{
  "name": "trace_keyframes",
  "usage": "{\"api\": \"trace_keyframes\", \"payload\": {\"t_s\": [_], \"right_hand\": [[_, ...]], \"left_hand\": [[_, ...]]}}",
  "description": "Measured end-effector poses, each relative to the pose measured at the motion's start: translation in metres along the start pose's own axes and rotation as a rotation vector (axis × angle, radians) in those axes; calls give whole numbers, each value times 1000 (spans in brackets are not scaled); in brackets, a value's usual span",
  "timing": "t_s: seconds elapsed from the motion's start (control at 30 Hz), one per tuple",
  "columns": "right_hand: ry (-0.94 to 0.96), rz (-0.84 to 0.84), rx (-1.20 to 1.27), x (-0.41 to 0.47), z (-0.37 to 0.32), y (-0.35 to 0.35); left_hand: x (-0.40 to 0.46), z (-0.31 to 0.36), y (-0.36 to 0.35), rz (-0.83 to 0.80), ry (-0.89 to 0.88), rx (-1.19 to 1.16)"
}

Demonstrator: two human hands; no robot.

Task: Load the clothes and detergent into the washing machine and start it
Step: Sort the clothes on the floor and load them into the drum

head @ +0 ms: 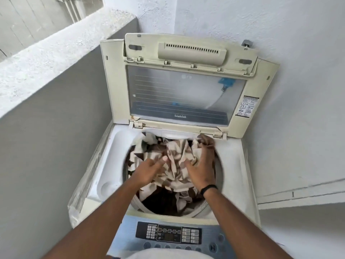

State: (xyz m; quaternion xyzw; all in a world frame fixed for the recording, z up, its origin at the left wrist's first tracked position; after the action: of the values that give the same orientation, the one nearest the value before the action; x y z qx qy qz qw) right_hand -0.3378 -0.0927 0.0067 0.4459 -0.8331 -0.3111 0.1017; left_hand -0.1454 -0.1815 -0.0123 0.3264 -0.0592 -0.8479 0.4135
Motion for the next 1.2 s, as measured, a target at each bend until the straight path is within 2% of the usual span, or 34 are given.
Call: {"api": "trace_keyframes", "payload": {"t_s": [0.03, 0.1, 0.17, 0.2, 0.23, 0.3, 0.4, 0.47, 0.57, 0.7, 0.8, 0.9, 0.97, 1.0, 1.03, 1.1, 1.2], "right_hand": [[36, -15, -56, -3, 7, -5], [72, -79, -167, -6, 25, -18], [2, -287, -246, -9, 40, -34], [-25, -414, -323, -12, 50, -43], [-34, -538, -425, -14, 58, -50], [-35, -721, -608, -20, 74, -63], [-79, -758, -676, -19, 81, -69], [-78, -800, -665, -12, 79, -66], [-93, -992, -636, -10, 71, -56], [-178, -1228, -404, -24, 59, -37], [-175, -1213, -392, -24, 51, -16], [-152, -917, -404, -11, 52, -3], [-7, -650, -566, -1, 55, -5], [28, -574, -621, 3, 53, -8], [36, -564, -621, 7, 51, -14], [12, -702, -620, 12, 55, -37], [64, -958, -887, 11, 71, -84]], "left_hand": [[2, -9, -2, 58, -21, 8], [2, -22, -1, 345, -118, 119], [-3, -29, 0, 681, -176, 332], [-3, -29, -1, 770, -162, 420], [1, -31, -3, 770, -142, 465], [13, -33, -7, 612, -99, 462], [29, -39, -17, 274, -6, 367], [37, -42, -23, 118, 77, 309], [47, -49, -30, -52, 132, 389], [61, -59, -25, -161, 76, 626], [75, -61, -18, -188, 20, 795], [96, -61, -15, -230, -6, 850], [111, -61, -16, -285, -21, 858], [116, -59, -18, -309, -24, 854], [121, -57, -20, -333, -25, 852], [134, -55, -27, -372, -16, 845], [145, -51, -38, -423, 1, 867]]}}
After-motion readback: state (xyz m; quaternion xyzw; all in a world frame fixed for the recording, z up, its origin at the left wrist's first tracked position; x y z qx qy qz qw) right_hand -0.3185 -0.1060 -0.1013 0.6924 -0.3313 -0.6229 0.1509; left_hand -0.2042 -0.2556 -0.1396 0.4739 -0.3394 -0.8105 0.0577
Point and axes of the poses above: each hand's wrist, its own x-axis towards the middle knuckle, its own y-axis out of the back of the hand, z = x × y, the point moved 2 cm from there along x, towards the middle knuckle, and after that the axes turned 2 degrees about y, right-handed, at the moved point
